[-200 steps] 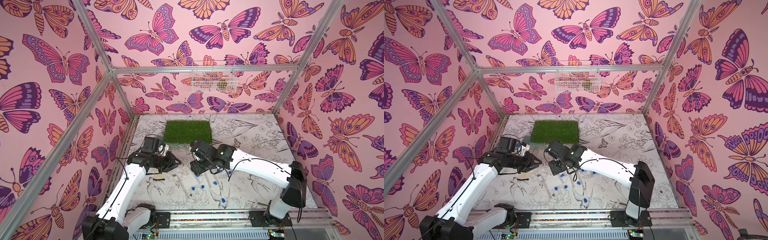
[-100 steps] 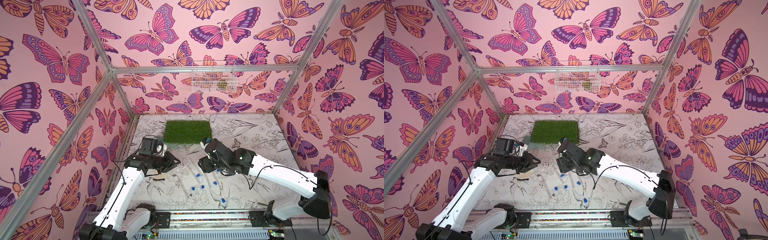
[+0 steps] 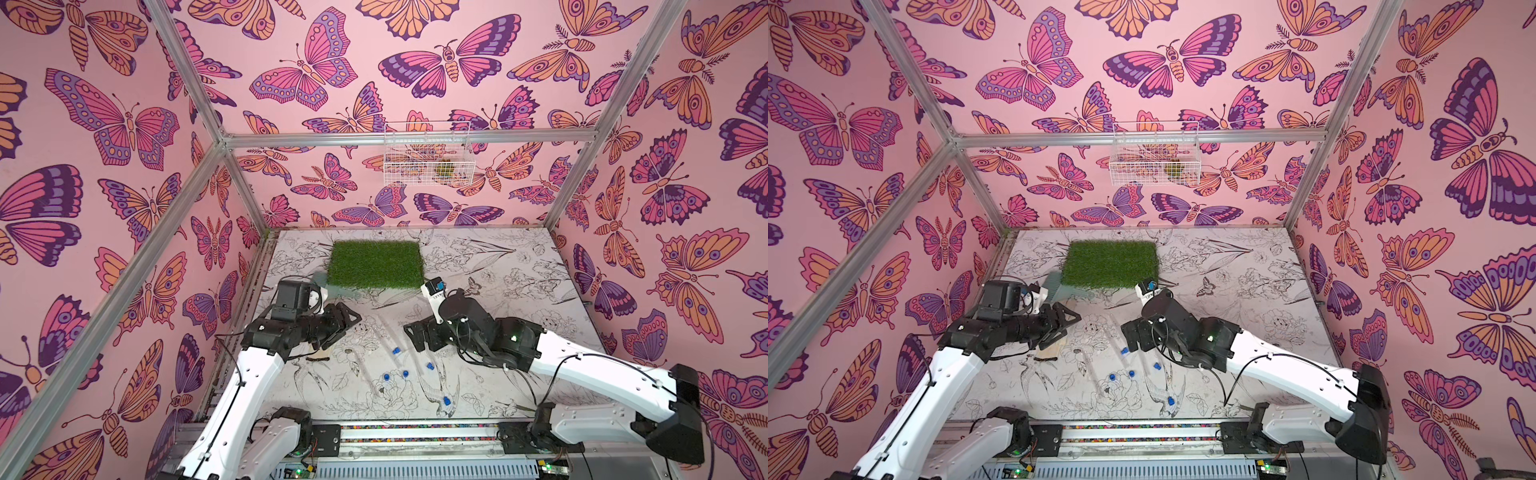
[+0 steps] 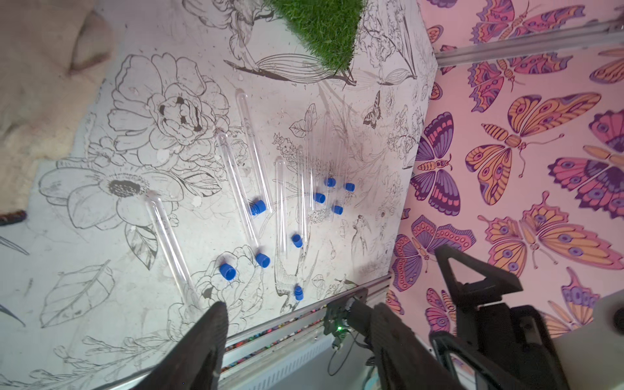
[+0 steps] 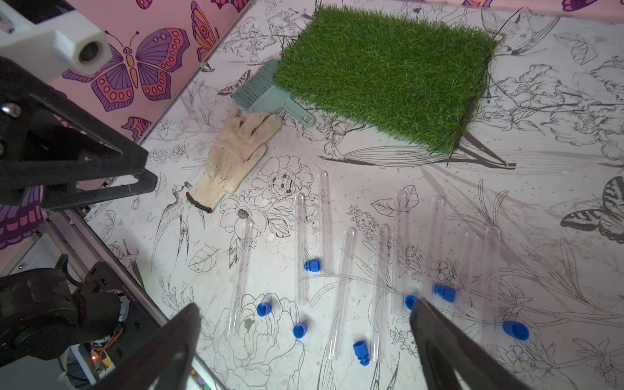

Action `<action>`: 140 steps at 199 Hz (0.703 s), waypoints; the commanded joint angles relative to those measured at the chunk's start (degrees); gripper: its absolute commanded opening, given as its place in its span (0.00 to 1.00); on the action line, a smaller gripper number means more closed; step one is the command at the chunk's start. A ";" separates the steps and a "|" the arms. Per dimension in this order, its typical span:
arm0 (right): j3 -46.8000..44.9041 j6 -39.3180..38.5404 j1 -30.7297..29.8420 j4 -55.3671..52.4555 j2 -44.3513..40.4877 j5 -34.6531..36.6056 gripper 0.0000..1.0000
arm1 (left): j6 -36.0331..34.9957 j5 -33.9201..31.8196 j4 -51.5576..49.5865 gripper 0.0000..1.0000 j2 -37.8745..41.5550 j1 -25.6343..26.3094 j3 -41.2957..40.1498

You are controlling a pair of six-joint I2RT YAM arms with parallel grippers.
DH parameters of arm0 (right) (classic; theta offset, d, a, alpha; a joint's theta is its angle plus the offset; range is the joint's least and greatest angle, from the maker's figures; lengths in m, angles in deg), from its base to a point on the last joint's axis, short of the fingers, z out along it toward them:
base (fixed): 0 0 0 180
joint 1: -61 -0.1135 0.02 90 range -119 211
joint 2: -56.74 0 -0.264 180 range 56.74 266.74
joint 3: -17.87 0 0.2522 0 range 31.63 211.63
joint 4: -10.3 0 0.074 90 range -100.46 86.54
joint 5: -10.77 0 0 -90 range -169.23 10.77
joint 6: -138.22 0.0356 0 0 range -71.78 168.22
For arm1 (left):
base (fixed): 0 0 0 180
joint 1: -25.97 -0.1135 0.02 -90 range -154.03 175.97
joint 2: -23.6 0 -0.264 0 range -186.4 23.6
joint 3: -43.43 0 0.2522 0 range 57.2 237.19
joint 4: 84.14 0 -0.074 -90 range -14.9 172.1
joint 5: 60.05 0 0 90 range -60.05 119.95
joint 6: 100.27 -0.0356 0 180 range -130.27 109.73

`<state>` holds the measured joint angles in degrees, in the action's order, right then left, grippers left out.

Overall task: Remove stoppers from test tubes
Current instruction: Reset both arms

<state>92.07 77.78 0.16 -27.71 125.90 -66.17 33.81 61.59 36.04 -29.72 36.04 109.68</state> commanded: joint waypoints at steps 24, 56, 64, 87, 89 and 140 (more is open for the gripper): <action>-2.59 -2.67 0.22 5.41 -3.47 2.76 0.99 | -0.23 -4.73 3.56 1.00 4.87 -0.33 -2.58; -3.08 -4.82 0.19 5.71 -4.70 4.74 0.99 | -0.87 -9.35 8.26 1.00 9.86 -0.30 -5.46; -3.41 -5.12 0.22 5.87 -5.12 5.67 0.99 | -1.47 -11.06 9.86 1.00 11.53 -0.26 -6.50; -5.52 -4.22 0.20 6.49 -6.85 11.45 0.99 | -2.36 -17.57 15.22 1.00 17.81 -0.31 -10.61; -5.69 -4.35 0.19 6.67 -7.09 11.81 0.99 | -2.69 -18.06 15.81 1.00 18.47 -0.31 -11.13; -14.96 -8.73 0.27 16.80 -13.82 20.74 0.99 | -9.81 -24.51 21.53 1.00 29.02 -0.29 -17.75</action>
<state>80.38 71.53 0.16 -17.53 115.04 -53.10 28.47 42.18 53.41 -2.77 35.99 93.95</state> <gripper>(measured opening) 0.988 0.999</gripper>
